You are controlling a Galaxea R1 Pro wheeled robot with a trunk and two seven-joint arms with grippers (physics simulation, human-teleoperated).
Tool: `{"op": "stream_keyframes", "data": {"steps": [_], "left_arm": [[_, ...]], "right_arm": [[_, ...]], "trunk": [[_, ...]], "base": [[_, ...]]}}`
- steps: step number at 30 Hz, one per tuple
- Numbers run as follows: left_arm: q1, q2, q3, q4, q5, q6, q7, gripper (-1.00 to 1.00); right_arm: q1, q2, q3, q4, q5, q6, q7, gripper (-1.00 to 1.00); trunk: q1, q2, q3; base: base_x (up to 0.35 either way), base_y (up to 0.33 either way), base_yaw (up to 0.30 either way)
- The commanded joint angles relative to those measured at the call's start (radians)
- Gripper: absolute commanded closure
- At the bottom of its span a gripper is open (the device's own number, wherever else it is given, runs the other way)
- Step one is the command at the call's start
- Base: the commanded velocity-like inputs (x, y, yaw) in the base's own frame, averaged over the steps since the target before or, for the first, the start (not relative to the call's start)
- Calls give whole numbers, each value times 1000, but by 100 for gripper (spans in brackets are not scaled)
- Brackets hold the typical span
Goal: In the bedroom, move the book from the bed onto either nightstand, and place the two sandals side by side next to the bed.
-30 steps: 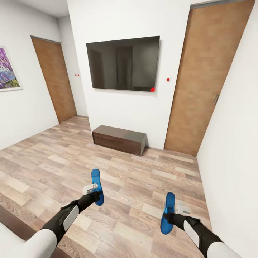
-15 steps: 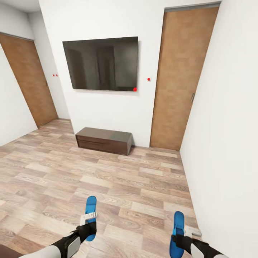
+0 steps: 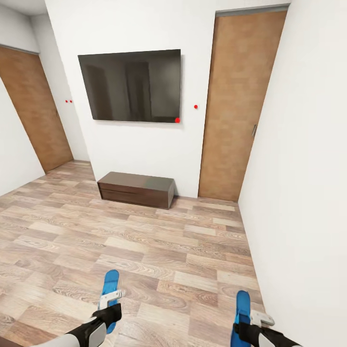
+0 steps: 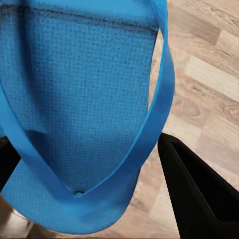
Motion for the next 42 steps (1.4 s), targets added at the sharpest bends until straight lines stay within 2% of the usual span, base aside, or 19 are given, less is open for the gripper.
{"op": "stream_keyframes", "data": {"steps": [1, 4, 9, 14, 24, 33, 42], "left_arm": [[-1, -2, -11, 1, 6, -3, 19, 100], [13, -8, -12, 2, 6, -3, 71, 100], [154, -11, -11, 1, 4, -6, 94, 100], [225, -10, -12, 1, 3, -7, 96, 100], [241, -15, -13, -2, 5, -7, 94, 100], [242, -50, -13, -3, 5, -7, 93, 100], [242, -62, -13, -4, 5, -7, 93, 100]], "right_arm": [[0, 0, 8, 1, -10, 5, 1, 100], [0, 0, 9, 32, -10, 6, -2, 100], [0, 2, 10, 89, -9, 5, -3, 100], [0, 9, 8, 94, -9, 5, -3, 100], [0, 10, 8, 95, -10, 5, -2, 100], [0, 10, 8, 95, -9, 5, -2, 100], [-1, 10, 8, 95, -11, 4, -2, 100]], "trunk": [[1, -2, -2], [1, -2, -2], [1, -2, -2], [1, -2, -2], [1, -2, -2], [1, -2, -2], [1, -2, -2]], "base": [[0, 0, 0], [0, 0, 0], [0, 0, 0], [0, 0, 0], [0, 0, 0], [0, 0, 0], [0, 0, 0]]}}
